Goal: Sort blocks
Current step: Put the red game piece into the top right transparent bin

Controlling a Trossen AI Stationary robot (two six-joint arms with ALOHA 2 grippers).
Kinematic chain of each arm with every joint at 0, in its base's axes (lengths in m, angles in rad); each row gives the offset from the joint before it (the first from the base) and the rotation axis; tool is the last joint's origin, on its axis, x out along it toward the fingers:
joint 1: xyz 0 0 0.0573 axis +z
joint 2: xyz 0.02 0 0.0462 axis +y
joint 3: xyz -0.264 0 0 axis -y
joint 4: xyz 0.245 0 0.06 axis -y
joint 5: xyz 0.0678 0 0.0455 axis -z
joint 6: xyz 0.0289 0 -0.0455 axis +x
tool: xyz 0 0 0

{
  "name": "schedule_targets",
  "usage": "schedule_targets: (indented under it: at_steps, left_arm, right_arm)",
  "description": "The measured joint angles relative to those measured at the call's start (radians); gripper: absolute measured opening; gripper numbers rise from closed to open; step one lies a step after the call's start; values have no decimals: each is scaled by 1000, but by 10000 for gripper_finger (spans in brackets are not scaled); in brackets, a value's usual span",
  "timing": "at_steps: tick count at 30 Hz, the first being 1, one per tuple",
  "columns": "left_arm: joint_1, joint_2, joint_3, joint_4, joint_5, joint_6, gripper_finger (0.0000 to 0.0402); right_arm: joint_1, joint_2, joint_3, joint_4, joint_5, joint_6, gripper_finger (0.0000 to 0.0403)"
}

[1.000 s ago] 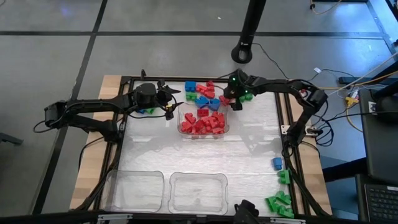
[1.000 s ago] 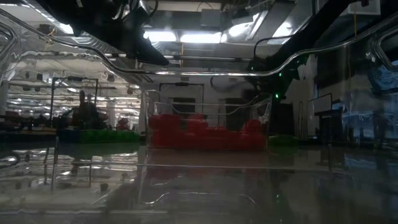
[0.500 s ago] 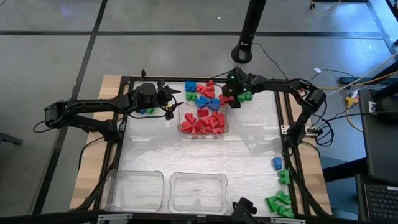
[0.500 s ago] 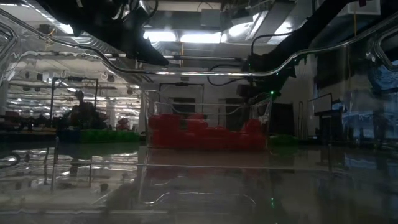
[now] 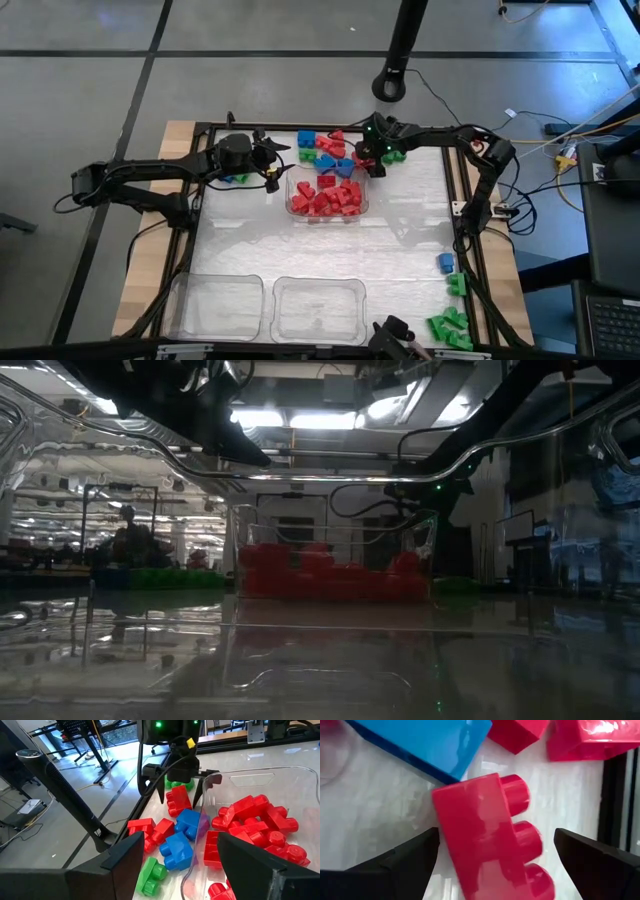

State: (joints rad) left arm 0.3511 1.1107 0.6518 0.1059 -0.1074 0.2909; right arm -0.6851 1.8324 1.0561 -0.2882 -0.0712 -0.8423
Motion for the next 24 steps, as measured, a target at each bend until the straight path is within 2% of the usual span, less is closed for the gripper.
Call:
schedule_targets:
  at_steps: [11,14,19,24]
  left_arm:
    - [0,0,0,0,0,-7,241]
    - [0,0,0,0,0,-8,241]
    - [0,0,0,-3,0,-6,241]
    - [0,0,0,-7,0,-3,241]
  right_arm:
    - [-2,0,0,-12,-1,27,387]
    - [-2,0,1,-25,-20,29,359]
    - [-2,0,0,-27,-15,14,273]
    - [-2,-1,1,-23,10,-13,265]
